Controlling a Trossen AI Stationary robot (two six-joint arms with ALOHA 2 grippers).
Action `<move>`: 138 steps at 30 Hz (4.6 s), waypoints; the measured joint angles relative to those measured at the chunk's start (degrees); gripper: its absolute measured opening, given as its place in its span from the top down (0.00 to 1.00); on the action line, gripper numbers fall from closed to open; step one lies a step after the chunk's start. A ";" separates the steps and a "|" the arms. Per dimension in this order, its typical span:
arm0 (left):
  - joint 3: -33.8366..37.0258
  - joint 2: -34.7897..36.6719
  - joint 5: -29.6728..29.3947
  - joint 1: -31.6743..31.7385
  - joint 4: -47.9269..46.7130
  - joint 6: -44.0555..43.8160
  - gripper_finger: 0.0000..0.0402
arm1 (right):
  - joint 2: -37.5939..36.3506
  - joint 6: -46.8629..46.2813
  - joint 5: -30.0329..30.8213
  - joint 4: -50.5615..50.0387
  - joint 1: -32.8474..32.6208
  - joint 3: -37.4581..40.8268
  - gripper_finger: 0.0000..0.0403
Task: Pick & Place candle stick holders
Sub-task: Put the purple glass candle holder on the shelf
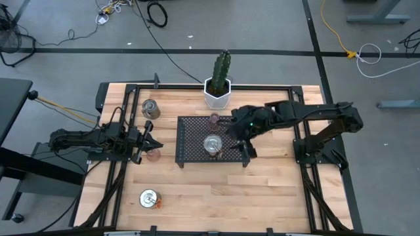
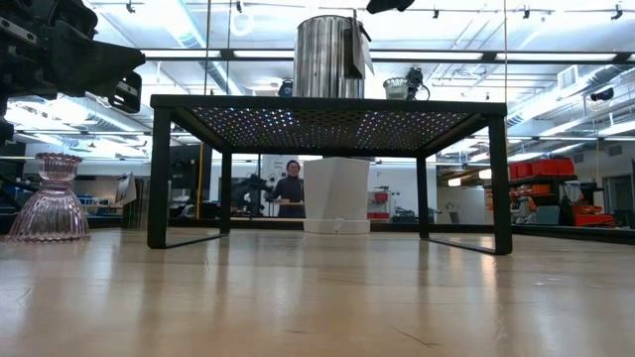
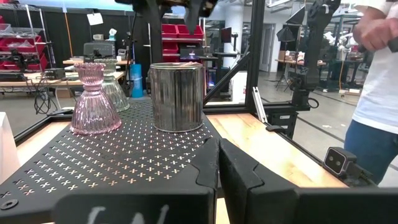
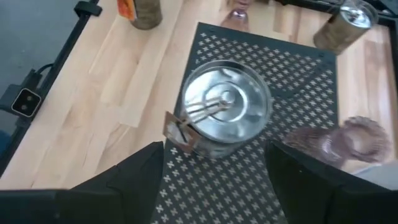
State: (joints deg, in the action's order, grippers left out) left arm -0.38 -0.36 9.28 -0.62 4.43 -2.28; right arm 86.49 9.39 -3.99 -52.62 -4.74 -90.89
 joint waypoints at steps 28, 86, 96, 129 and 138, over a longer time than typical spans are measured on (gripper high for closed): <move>-0.02 0.01 0.00 0.01 0.01 0.00 0.95 | -1.60 -2.71 0.55 6.62 1.37 5.25 0.34; -0.01 0.00 -0.01 0.02 0.01 0.00 0.95 | -34.56 -3.37 -3.00 40.40 8.40 51.19 0.78; 0.00 0.01 0.00 0.01 0.01 0.00 0.95 | -39.29 -4.43 -4.66 45.21 8.40 58.52 0.88; -0.01 0.01 0.00 0.02 0.00 0.00 0.95 | -53.75 -4.42 -8.10 50.86 8.38 71.13 0.99; -0.02 0.00 0.00 0.01 -0.01 0.00 0.95 | -58.70 -4.42 -9.02 54.39 6.91 76.62 0.99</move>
State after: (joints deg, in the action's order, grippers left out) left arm -0.40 -0.36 9.28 -0.61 4.43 -2.28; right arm 27.79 4.97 -13.01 1.76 2.17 -14.28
